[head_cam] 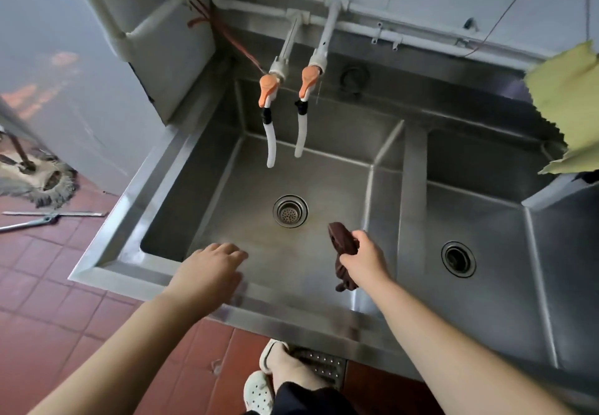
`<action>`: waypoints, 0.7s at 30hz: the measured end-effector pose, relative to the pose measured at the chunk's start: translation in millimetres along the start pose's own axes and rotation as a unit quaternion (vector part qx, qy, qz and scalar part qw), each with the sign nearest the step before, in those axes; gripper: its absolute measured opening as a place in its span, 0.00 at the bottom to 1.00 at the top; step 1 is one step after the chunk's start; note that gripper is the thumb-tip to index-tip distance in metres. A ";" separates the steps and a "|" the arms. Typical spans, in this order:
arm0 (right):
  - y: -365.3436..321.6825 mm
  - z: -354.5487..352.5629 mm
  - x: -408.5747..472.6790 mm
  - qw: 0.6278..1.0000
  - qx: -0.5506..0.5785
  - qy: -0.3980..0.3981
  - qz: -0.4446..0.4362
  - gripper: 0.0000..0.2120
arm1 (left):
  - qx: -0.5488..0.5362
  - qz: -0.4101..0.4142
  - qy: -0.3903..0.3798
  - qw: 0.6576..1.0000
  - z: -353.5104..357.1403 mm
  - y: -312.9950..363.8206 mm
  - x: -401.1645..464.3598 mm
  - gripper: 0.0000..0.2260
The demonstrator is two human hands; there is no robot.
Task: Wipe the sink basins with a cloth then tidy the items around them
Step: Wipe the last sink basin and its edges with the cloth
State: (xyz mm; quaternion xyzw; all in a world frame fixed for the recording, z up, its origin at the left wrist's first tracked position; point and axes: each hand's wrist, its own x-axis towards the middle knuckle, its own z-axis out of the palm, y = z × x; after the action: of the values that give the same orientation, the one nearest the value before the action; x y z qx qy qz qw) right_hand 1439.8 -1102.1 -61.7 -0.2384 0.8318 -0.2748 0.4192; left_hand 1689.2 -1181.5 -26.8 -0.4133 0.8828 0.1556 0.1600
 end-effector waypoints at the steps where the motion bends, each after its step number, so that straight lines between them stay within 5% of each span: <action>1: 1.4 5.3 12.8 1.000 -0.004 0.000 0.011 0.20 | 0.003 0.005 -0.011 1.000 -1.9 -1.8 12.6 0.19; 11: 20.0 56.9 156.7 0.969 -0.236 0.068 -0.001 0.14 | 0.016 0.042 -0.084 0.995 8.9 -31.3 157.6 0.20; 21: 79.5 143.4 205.3 0.915 -0.391 -0.029 -0.099 0.35 | 0.054 0.095 -0.152 0.982 87.2 -41.2 269.2 0.18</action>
State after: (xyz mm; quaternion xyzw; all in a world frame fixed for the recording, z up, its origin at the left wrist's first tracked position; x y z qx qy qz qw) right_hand 1435.6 -1209.3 -301.5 -0.4719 0.8326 0.0396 0.2872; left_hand 1571.3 -1354.2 -221.9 -0.2903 0.8903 0.1835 0.2991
